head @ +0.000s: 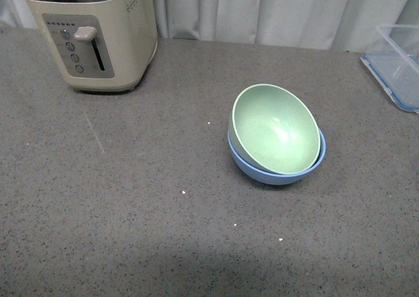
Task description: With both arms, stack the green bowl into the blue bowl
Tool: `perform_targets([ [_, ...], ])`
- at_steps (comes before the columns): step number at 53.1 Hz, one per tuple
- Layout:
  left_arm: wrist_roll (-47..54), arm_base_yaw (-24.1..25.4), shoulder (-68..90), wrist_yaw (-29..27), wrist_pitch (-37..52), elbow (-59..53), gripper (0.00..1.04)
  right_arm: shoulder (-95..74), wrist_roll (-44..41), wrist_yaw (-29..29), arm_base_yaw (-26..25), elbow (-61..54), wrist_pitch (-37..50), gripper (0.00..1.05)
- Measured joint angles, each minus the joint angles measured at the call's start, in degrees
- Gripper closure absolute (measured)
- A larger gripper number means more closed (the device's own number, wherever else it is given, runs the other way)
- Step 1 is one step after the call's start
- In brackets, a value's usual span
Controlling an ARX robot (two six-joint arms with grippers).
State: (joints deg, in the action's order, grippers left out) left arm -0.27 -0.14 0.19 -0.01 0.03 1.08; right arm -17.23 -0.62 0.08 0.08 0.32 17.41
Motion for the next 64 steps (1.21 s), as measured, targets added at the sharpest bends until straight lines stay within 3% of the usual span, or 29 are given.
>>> perform_targets([
  [25, 0.0, 0.0, 0.0, 0.0, 0.0, 0.0, 0.06, 7.3, 0.0, 0.0, 0.0, 0.0, -7.2, 1.04],
  [32, 0.0, 0.0, 0.0, 0.0, 0.0, 0.0, 0.06, 15.4, 0.0, -0.1, 0.0, 0.0, -17.1, 1.04],
  [46, 0.0, 0.0, 0.0, 0.0, 0.0, 0.0, 0.06, 16.9, 0.0, -0.1, 0.0, 0.0, -17.4, 1.03],
  [54, 0.0, 0.0, 0.0, 0.0, 0.0, 0.0, 0.06, 17.0, 0.0, -0.2, 0.0, 0.0, -17.5, 0.71],
  [64, 0.0, 0.0, 0.0, 0.0, 0.0, 0.0, 0.06, 17.0, 0.0, -0.2, 0.0, 0.0, -17.5, 0.41],
])
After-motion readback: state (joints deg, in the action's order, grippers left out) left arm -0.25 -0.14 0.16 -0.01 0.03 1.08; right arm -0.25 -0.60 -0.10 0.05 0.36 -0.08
